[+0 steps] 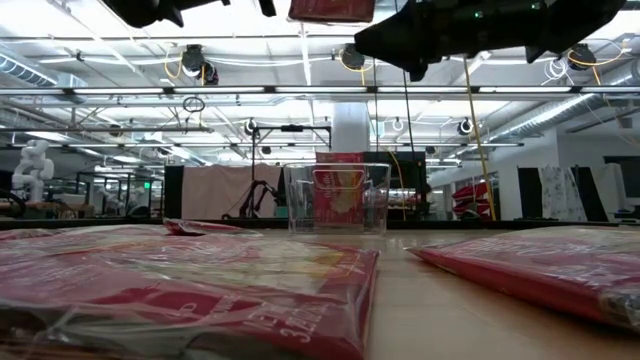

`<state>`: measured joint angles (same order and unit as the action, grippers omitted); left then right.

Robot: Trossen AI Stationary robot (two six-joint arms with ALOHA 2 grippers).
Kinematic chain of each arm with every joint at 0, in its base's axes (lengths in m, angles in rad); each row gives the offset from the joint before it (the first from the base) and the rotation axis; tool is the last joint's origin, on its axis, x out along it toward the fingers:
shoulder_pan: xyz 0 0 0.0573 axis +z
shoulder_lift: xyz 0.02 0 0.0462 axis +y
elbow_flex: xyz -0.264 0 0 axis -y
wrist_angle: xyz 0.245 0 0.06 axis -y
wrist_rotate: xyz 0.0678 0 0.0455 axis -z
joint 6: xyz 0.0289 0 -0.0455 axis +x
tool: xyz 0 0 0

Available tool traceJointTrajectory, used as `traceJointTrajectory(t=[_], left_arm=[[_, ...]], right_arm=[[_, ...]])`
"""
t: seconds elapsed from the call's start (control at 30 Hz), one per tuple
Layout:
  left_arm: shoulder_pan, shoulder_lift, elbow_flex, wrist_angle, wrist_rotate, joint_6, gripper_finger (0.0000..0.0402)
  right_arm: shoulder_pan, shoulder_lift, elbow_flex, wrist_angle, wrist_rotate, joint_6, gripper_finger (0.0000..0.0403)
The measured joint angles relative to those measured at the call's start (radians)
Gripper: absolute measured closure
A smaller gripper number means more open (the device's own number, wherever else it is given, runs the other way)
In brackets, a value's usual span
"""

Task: Sort popcorn bags into baskets
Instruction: Put the red popcorn pack into the transparent bin

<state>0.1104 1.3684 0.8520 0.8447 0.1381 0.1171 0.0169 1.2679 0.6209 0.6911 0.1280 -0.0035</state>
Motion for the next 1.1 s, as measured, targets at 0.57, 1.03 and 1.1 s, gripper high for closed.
traceJointTrajectory(t=[0.57,1.03,1.1], left_arm=[[-0.014,0.047,-0.001,0.02,-0.034,-0.036,0.0375],[-0.04,0.045,0.0,0.015,-0.033,-0.034,0.0366],[-0.041,0.043,0.001,-0.025,-0.009,-0.041,0.0349]], right_arm=[[0.018,0.003,0.0,0.157,0.005,-0.039,0.0226],[0.016,0.004,0.0,0.119,0.002,-0.066,0.039],[0.016,0.005,0.0,0.105,0.001,-0.065,0.0387]])
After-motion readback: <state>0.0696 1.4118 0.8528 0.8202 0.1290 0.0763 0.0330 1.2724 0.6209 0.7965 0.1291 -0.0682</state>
